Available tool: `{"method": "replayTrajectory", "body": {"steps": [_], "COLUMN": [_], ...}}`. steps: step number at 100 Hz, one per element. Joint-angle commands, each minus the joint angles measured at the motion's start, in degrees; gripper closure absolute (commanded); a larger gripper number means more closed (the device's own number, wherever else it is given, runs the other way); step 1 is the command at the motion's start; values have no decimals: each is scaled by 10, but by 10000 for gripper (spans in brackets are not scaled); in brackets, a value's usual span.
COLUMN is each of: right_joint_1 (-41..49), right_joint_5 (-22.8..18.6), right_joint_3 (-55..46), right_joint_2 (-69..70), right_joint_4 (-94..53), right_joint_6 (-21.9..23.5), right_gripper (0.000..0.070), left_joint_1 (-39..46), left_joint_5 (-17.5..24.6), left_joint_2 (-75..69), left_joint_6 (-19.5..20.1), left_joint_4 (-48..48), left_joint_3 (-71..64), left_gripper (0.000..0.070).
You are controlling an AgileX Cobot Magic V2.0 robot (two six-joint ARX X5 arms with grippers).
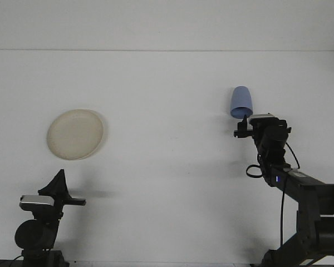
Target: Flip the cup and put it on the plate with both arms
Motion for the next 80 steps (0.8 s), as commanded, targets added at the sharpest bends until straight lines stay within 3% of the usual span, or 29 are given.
{"method": "replayTrajectory", "body": {"steps": [1,34,47,64,80], "right_joint_1": [-4,-13,-12,-12,-12], "right_joint_5": [-4,-14,-15,-33,-33], "right_joint_3": [37,159,173,176,176], "right_joint_2": [40,164,172,172,157], "right_joint_4": [13,12,9,4,-17], "right_joint_6": [-26,-35,-36,-36,-29], "right_gripper": [152,176,333,689,700], "left_joint_1": [0,0,0,0,0], "left_joint_5": [-2,-2,-2,-2,-2], "left_joint_2": [-1,-1,-1,-1,-1], "left_joint_6": [-1,-1,-1,-1,-1], "left_joint_4": [6,6,6,6,6], "left_joint_3": [-12,-12,-12,-12,-12], "left_gripper": [688,688,688,688,688]}}
